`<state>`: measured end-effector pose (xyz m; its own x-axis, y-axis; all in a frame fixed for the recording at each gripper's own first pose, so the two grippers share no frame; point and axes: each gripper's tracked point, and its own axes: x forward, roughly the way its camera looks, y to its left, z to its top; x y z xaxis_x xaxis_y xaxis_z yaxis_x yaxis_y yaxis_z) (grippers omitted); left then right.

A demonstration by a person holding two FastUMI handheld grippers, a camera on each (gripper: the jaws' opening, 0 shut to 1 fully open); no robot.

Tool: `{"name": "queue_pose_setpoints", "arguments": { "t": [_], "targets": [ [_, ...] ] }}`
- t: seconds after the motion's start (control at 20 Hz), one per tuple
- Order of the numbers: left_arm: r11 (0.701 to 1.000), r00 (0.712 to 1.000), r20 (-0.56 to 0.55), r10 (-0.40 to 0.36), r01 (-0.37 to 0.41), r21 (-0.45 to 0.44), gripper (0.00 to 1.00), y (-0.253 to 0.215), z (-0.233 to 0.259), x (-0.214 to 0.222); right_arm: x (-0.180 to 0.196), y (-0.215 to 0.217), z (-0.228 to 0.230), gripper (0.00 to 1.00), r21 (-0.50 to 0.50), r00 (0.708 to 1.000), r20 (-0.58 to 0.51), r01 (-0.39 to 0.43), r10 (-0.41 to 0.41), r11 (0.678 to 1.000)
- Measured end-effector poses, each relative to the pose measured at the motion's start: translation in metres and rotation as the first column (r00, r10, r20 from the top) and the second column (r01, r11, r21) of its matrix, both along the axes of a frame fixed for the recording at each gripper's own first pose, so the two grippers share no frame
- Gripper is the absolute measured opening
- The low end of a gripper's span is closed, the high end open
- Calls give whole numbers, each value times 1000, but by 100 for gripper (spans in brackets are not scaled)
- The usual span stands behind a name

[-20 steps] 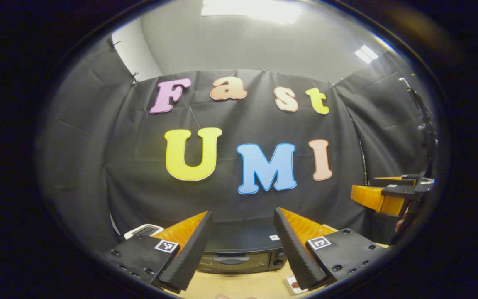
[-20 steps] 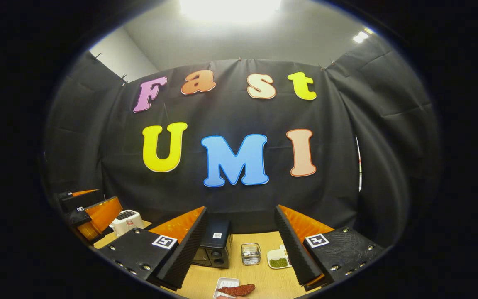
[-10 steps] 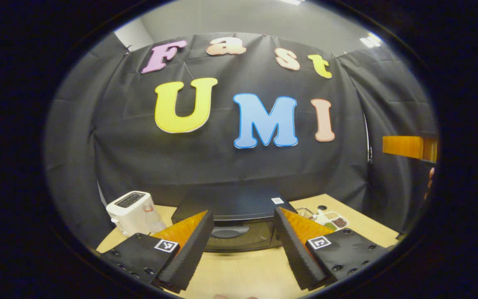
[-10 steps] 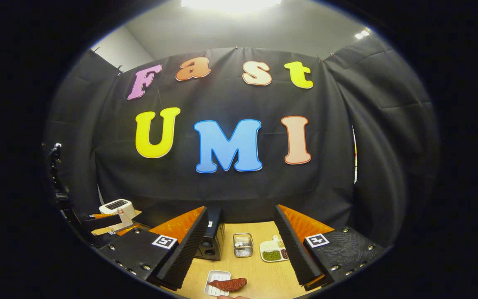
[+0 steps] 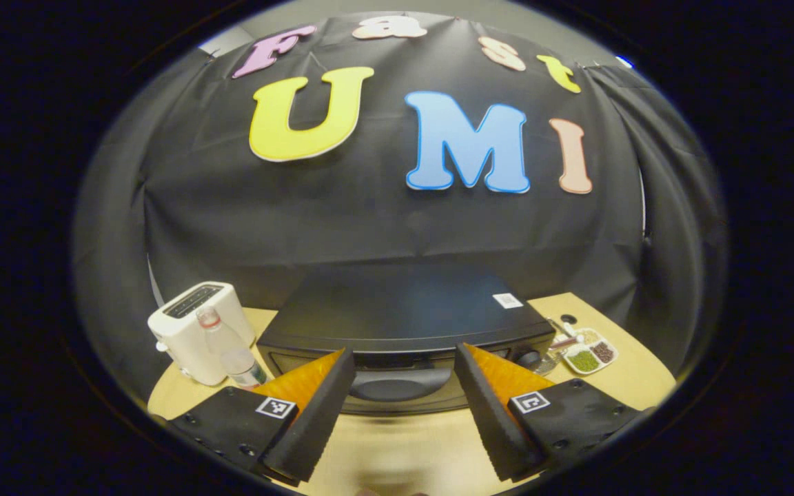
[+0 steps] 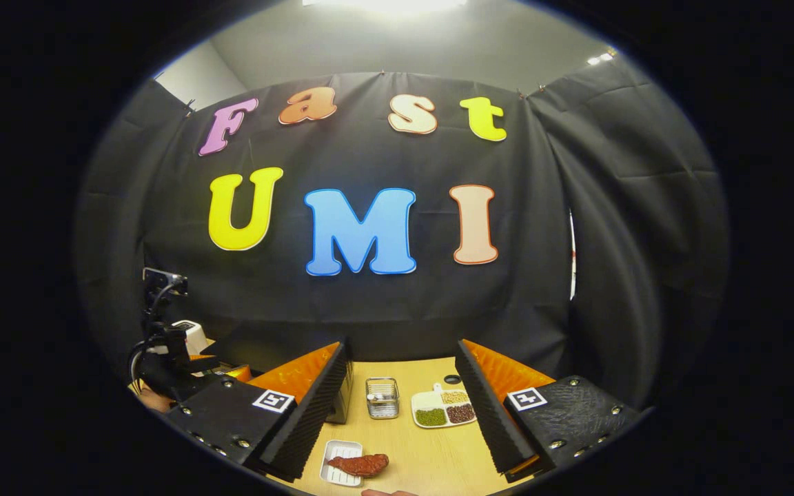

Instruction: Open the electric oven with the left hand, put the food in, and close the electric oven.

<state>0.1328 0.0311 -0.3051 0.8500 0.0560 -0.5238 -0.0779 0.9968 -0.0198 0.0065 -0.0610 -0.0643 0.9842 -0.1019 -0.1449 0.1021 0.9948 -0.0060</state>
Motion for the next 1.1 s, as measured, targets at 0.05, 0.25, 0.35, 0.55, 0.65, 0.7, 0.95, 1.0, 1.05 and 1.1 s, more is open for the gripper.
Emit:
{"name": "queue_pose_setpoints", "arguments": {
  "t": [0.05, 0.25, 0.35, 0.55, 0.65, 0.7, 0.95, 1.0, 1.05, 1.1],
  "targets": [
    [1000, 1000, -18, -2, 2, 5, 94, 3, -9, 4, -2, -5, -1, 97, -5, 1000, -5, 17, -17, 1000],
    [1000, 999, -39, -20, 21, 18, 98, 5, -23, 16, -10, -21, -2, 97, -53, 998, -11, 62, -63, 997],
    [999, 999, -40, -23, 24, 24, 100, 2, -27, 22, -11, -21, -4, 97, -57, 998, -18, 66, -68, 996],
    [999, 999, -45, 11, -9, 32, 98, 5, -29, 21, -9, -12, -4, 97, -47, 998, -18, 58, -59, 997],
    [1000, 998, -54, 11, -10, 21, 100, 3, -28, 17, -8, -6, -2, 97, -41, 999, -12, 44, -44, 998],
    [1000, 998, -58, 9, -8, 19, 100, 1, -29, 15, -6, -4, -1, 97, -38, 999, -9, 40, -40, 998],
    [999, 996, -83, -19, 21, 28, 100, -3, -29, -24, -4, 8, -2, 96, -23, 1000, -11, 15, -15, 1000],
    [999, 996, -90, -23, 26, 29, 100, -4, -31, -31, -2, 10, -3, 96, -20, 1000, -11, 9, -9, 1000],
    [999, 995, -96, -27, 30, 30, 100, -4, -33, -38, -1, 12, -2, 96, -17, 1000, -9, 4, -4, 1000],
    [999, 994, -105, -31, 35, 34, 100, -6, -36, -46, -1, 15, -2, 96, -16, 1000, -8, -2, 2, 1000]
  ]
}}
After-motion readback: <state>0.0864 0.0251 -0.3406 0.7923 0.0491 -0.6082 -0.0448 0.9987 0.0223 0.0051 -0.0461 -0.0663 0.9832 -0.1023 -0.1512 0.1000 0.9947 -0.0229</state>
